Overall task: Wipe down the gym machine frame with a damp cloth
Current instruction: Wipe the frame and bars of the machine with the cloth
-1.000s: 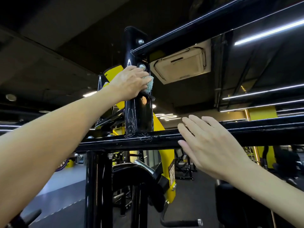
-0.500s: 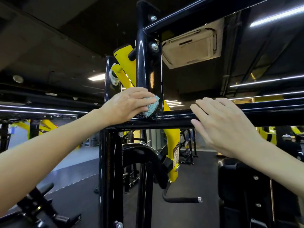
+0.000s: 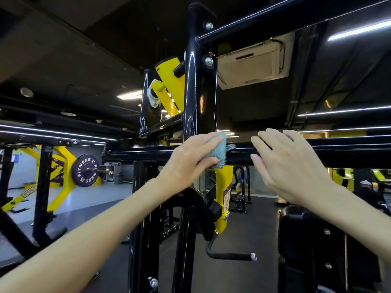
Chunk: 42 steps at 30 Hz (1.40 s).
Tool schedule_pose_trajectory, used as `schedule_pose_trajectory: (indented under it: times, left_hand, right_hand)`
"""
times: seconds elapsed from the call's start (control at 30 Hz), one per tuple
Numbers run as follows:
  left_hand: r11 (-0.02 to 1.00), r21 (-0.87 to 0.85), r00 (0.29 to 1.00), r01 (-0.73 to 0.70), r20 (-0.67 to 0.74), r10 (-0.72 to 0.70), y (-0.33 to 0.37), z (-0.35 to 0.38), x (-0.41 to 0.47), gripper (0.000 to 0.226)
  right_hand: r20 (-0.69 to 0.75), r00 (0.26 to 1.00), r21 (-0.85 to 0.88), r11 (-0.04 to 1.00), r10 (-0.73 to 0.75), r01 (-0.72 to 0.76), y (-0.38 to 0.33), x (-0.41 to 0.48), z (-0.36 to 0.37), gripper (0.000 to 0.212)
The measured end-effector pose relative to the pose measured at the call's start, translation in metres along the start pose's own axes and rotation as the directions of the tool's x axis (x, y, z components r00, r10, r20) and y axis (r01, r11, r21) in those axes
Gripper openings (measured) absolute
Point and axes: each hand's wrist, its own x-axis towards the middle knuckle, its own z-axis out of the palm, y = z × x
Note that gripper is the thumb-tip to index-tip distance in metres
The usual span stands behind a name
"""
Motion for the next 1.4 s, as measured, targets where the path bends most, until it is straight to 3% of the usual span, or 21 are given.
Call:
schedule_pose_trajectory:
  times: [0.17, 0.3, 0.43, 0.53, 0.7, 0.8, 0.9, 1.07, 1.27, 1.4]
  left_hand:
    - [0.998, 0.056, 0.999, 0.028, -0.043, -0.026, 0.030, 0.015, 0.013, 0.048]
    - [0.977, -0.126, 0.981, 0.173, -0.070, -0.182, 0.042, 0.010, 0.014, 0.048]
    - [0.903, -0.308, 0.935, 0.299, -0.095, -0.341, 0.059, -0.002, 0.021, 0.050]
    - [0.831, -0.394, 0.884, 0.393, -0.086, -0.459, 0.069, -0.007, 0.020, 0.048]
    - [0.744, -0.466, 0.828, 0.479, -0.041, -0.559, 0.067, -0.014, 0.010, 0.054]
    - [0.767, -0.476, 0.873, 0.431, 0.006, -0.488, 0.060, -0.023, 0.001, 0.054]
    - [0.847, -0.425, 0.944, 0.319, 0.060, -0.325, 0.046, -0.033, -0.018, 0.055]
    - [0.963, -0.165, 0.973, 0.212, 0.130, -0.192, -0.012, -0.060, -0.080, 0.053]
    - [0.982, 0.138, 0.976, 0.125, 0.161, -0.147, -0.114, -0.096, -0.161, 0.061]
    - [0.964, 0.232, 0.962, 0.132, 0.204, -0.181, -0.162, -0.097, -0.189, 0.064]
  right_hand:
    - [-0.087, 0.996, 0.034, 0.999, -0.033, 0.036, -0.003, -0.003, 0.002, 0.045]
    - [-0.181, 0.973, 0.119, 0.979, -0.145, 0.168, -0.017, -0.010, 0.011, 0.048]
    - [-0.154, 0.976, 0.180, 0.967, -0.152, 0.179, -0.026, -0.010, 0.016, 0.073]
    - [-0.143, 0.975, 0.208, 0.958, -0.171, 0.199, -0.033, -0.002, 0.017, 0.079]
    - [-0.291, 0.940, 0.243, 0.936, -0.180, 0.255, -0.042, 0.006, 0.018, 0.063]
    - [-0.338, 0.913, 0.155, 0.943, -0.228, 0.293, -0.047, 0.008, 0.025, 0.047]
    - [-0.366, 0.897, 0.124, 0.942, -0.248, 0.311, -0.059, 0.012, 0.029, 0.039]
    - [-0.350, 0.908, 0.085, 0.957, -0.231, 0.276, -0.102, 0.021, 0.029, 0.045]
    - [-0.137, 0.990, 0.456, 0.887, -0.014, 0.076, -0.186, 0.027, 0.048, 0.058]
    - [-0.036, 0.998, 0.488, 0.872, 0.054, -0.030, -0.227, 0.037, 0.064, 0.062]
